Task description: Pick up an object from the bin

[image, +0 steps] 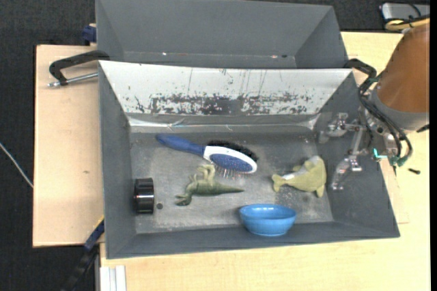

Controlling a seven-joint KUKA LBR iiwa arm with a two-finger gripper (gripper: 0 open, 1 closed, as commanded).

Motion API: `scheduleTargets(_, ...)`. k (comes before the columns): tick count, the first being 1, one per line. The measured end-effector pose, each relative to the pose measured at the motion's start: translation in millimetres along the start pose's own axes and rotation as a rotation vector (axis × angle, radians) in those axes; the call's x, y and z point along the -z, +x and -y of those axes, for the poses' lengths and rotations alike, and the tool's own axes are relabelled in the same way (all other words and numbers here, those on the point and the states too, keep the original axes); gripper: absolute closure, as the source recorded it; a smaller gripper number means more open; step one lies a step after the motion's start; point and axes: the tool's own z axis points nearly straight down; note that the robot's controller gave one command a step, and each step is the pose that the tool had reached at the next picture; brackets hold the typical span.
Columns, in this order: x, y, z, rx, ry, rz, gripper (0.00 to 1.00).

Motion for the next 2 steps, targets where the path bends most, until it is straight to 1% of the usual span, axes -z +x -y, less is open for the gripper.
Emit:
scheduleTargets(1,-108.3,-21.3,-0.6,0.263,-0.001,0.002,0.0)
scheduleTargets(2,-105.2,-22.7,-0.1,0.263,0.002,0.007,1.0)
